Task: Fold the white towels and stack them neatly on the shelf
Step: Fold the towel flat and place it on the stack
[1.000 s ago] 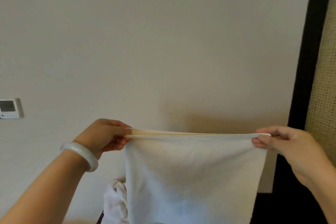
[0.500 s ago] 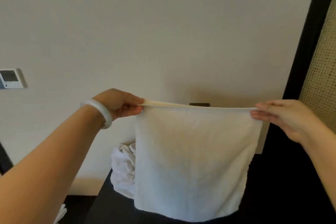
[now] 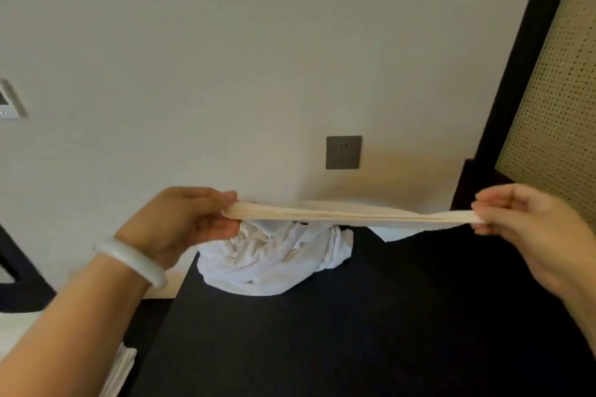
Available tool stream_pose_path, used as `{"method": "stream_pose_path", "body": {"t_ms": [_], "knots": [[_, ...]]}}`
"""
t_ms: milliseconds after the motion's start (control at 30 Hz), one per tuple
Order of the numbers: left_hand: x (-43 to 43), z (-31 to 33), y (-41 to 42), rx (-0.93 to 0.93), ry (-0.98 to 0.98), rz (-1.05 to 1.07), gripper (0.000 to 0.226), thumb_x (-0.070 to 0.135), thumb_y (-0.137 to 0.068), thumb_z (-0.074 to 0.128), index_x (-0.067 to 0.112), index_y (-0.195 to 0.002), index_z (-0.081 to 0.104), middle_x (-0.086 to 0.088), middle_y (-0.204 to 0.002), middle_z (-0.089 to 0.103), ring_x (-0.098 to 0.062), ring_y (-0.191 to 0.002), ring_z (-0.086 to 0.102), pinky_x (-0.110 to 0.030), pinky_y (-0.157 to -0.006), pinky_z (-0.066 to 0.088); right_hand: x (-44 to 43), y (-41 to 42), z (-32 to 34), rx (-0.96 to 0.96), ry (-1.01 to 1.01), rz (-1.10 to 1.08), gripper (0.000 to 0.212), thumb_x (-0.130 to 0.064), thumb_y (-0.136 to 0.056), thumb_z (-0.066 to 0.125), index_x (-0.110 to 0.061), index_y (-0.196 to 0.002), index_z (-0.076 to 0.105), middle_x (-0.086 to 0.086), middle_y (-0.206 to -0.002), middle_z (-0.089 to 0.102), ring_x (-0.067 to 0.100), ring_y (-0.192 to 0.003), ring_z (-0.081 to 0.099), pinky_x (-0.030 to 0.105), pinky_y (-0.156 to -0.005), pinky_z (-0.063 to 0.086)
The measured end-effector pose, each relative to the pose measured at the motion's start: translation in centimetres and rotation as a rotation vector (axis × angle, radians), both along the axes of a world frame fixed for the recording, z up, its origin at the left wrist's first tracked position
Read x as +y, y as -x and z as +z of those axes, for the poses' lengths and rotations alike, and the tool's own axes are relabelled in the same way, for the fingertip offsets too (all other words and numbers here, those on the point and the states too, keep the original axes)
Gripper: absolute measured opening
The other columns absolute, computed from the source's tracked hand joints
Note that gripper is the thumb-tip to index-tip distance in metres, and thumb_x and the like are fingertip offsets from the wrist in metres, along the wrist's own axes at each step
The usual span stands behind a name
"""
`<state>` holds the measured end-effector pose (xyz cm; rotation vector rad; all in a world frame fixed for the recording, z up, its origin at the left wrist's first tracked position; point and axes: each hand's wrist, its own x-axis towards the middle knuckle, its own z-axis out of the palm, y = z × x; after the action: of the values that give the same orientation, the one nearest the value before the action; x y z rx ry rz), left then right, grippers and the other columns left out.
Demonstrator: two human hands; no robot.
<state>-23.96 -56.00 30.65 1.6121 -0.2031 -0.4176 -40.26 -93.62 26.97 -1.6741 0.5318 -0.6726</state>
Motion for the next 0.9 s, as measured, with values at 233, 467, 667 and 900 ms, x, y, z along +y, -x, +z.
{"method": "stream_pose_path", "body": {"t_ms": [233, 467, 667, 900], "knots": [[1.9, -19.4, 6.4, 0.325, -0.287, 0.102, 0.011, -0.012, -0.087, 0.061, -0.007, -0.093, 0.069, -0.025, -0.094, 0.067, -0.033, -0.073, 0.072, -0.03, -0.064, 0.061, 5.7, 4.7, -18.2, 0.644, -0.136, -0.181, 0.025, 0.01, -0.086, 0.061, -0.003, -0.107, 0.059, 0.012, -0.1, 0.06, 0.031, -0.077, 0.066, 0.046, -0.081, 0.056], [4.6, -24.3, 12.2, 0.226, -0.407, 0.112, 0.016, -0.008, -0.085, 0.064, 0.005, -0.086, 0.073, -0.017, -0.092, 0.069, -0.024, -0.073, 0.074, -0.03, -0.073, 0.06, 8.5, 9.7, -21.0, 0.73, 0.057, -0.21, 0.022, 0.001, -0.086, 0.065, -0.018, -0.096, 0.06, 0.003, -0.102, 0.059, 0.022, -0.092, 0.06, 0.038, -0.083, 0.051], [5.7, -24.7, 14.6, -0.067, -0.913, -0.109, 0.024, 0.008, -0.09, 0.059, 0.027, -0.082, 0.071, 0.006, -0.1, 0.058, -0.01, -0.087, 0.06, -0.019, -0.083, 0.048, 9.8, 12.3, -19.9, 1.067, 0.447, -0.066, 0.016, -0.012, -0.091, 0.061, -0.023, -0.103, 0.057, -0.001, -0.113, 0.051, 0.009, -0.091, 0.05, 0.028, -0.082, 0.048], [-2.0, -24.7, 13.1, -0.698, -1.105, -0.282, 0.052, 0.041, -0.104, 0.031, 0.025, -0.154, 0.024, 0.002, -0.163, 0.0, -0.022, -0.15, 0.003, -0.034, -0.122, 0.009, 15.5, 4.5, -20.5, 0.702, 0.815, 0.242, 0.054, -0.033, -0.104, 0.038, -0.02, -0.154, 0.024, 0.001, -0.163, 0.017, 0.017, -0.15, 0.009, 0.03, -0.121, 0.005]]}}
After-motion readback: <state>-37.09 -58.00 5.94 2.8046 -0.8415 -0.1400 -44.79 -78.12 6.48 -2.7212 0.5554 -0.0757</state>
